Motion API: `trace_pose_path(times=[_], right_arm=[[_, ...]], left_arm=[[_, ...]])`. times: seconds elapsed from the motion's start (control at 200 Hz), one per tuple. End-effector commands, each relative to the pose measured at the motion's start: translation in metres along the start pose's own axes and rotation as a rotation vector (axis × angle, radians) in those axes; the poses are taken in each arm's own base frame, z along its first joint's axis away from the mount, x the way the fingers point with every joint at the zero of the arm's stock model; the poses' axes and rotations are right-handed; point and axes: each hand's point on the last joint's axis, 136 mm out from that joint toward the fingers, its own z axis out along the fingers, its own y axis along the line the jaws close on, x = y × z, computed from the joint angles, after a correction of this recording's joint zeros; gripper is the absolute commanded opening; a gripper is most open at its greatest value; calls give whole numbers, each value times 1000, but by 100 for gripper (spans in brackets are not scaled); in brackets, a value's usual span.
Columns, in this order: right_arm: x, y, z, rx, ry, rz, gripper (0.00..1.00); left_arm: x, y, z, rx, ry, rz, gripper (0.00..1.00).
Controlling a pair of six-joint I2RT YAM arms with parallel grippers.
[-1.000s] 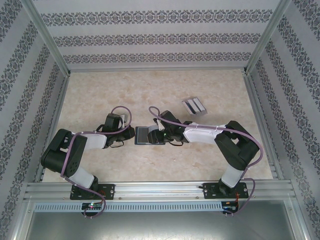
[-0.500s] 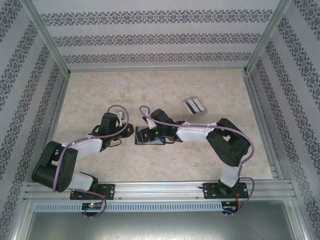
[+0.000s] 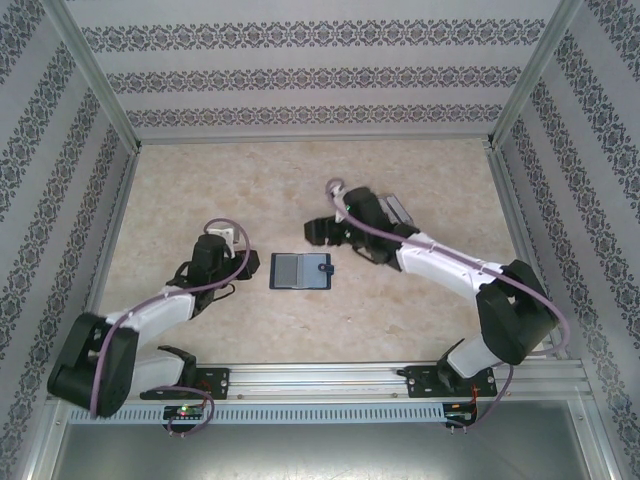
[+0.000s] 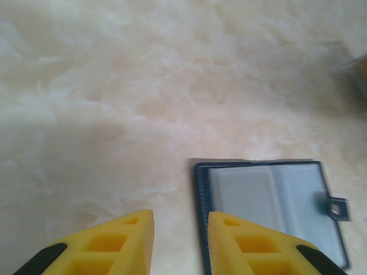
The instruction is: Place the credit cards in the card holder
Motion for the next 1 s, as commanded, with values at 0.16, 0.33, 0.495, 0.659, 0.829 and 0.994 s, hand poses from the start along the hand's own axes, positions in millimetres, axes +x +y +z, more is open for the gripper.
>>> trace_pose_path(times=[0.16, 0.33, 0.495, 0.659, 0.829, 0.994], right_arm=[[-29, -123, -44, 399, 106, 71, 77], [-31, -180, -50, 601, 192, -10, 76], [-23, -205, -45, 638, 315, -95, 74], [-11, -205, -34, 546, 387, -99, 74], [7, -218, -27, 565, 479, -113, 73], [12, -226, -22, 584, 497, -123, 73]], left_arm=[[-26, -2, -39, -35, -201, 100, 43], [-25, 2, -36, -63, -182, 90, 45], [-19, 10, -26, -97, -144, 71, 45], [-17, 13, -21, -109, -132, 71, 45], [-17, 9, -18, -92, -119, 69, 44], [-17, 8, -18, -85, -121, 67, 44]])
